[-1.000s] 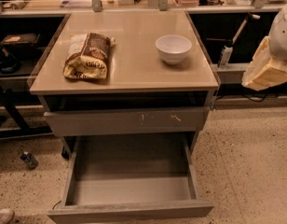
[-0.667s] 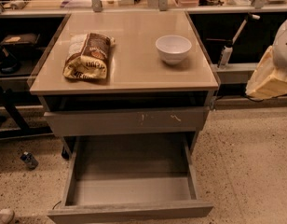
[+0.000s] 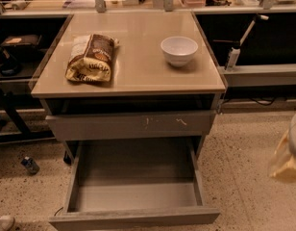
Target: Close middle drawer
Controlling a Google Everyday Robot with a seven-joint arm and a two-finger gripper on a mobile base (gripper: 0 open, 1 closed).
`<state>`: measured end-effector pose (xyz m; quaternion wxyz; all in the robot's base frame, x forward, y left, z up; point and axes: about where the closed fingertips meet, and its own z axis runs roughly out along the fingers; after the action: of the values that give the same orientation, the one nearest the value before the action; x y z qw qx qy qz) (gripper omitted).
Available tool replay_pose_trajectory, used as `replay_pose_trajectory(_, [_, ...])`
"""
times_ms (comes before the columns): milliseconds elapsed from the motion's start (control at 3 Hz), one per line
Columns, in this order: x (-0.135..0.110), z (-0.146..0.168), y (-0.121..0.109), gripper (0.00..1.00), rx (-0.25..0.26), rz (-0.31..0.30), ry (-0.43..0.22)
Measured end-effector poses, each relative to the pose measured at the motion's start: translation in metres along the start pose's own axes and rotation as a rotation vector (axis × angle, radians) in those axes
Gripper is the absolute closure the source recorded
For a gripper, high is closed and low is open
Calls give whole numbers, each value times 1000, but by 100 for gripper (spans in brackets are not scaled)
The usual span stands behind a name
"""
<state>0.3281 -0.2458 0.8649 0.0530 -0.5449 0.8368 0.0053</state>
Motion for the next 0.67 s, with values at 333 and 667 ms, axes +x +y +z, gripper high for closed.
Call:
replay_pose_trajectory(333, [8,18,11,100,-41,2,25])
replay_pose_trajectory(667, [8,18,11,100,-40,2,25])
